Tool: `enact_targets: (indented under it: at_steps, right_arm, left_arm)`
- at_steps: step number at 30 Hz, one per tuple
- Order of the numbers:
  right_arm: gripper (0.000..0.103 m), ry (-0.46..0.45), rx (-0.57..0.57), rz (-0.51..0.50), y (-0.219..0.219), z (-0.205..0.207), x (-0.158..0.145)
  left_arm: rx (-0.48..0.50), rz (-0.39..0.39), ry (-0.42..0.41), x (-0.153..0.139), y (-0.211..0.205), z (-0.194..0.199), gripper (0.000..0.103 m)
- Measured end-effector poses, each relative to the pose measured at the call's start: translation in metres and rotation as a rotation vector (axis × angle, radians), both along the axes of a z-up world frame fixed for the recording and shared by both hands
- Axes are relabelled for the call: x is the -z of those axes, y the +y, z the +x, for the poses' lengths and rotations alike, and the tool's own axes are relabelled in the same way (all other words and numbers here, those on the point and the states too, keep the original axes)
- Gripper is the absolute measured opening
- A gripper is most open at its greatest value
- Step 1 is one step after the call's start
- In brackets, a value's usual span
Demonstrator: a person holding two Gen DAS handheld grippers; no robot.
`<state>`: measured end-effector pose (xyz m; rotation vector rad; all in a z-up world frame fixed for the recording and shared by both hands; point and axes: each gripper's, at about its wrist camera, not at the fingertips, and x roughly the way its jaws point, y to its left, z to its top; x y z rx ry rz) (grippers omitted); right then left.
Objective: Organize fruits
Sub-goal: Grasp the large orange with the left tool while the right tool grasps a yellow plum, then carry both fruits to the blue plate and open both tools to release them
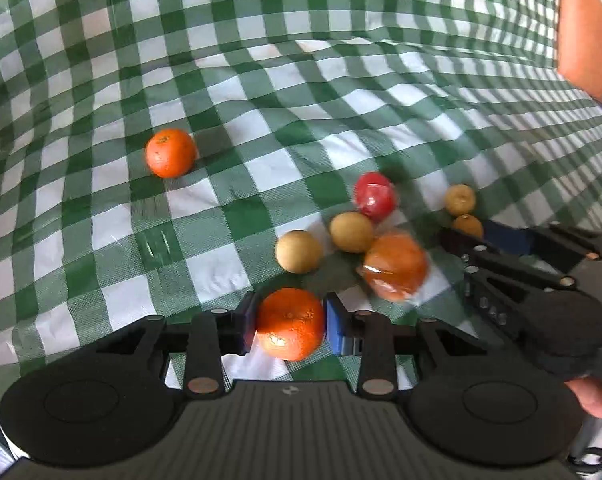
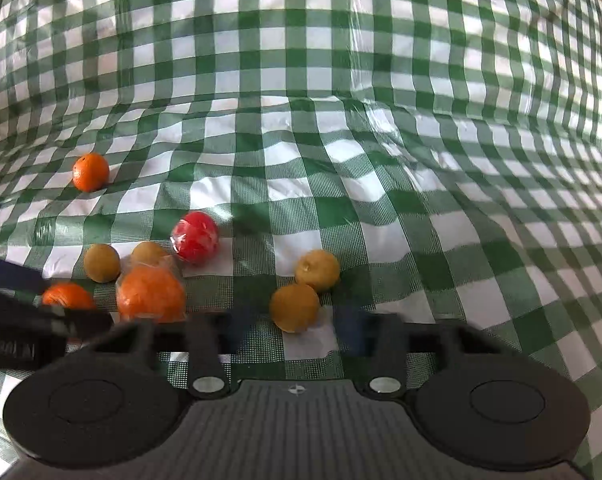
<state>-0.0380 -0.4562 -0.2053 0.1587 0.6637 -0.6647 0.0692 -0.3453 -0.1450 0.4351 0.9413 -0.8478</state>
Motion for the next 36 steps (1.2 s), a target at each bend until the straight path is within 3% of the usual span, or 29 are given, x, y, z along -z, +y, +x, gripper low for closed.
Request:
enact_targets:
  at_steps: [2,7,14,25,36]
  right_arm:
    - [0.027,-0.013,0.017,0.012,-0.001,-0.002,-0.002]
    - [0.027,-0.04,0.091,0.079,0.005,-0.019,-0.014]
    - [0.027,-0.058,0.107,0.126,0.042,-0.06,-0.036]
    - [0.027,-0.115,-0.104,0.118,0.167,-0.101,-0.102]
    - [0.027,-0.153,-0.351,0.12,0.294,-0.098,-0.161]
  left_arm:
    - [-0.005,-0.017,0.039,-0.002,0.005,0.0,0.038]
    - [-0.02,-0.003,0.048,-0.014,0.026,-0.01,0.038]
    - [-0.046,0.001,0.082,-0.049,0.087,-0.035,0.038]
    - [-0.153,0.005,0.052,-0.118,0.228,-0.081,0.039]
    - [-0.357,-0.045,-0.003,-0.164,0.362,-0.1,0.039]
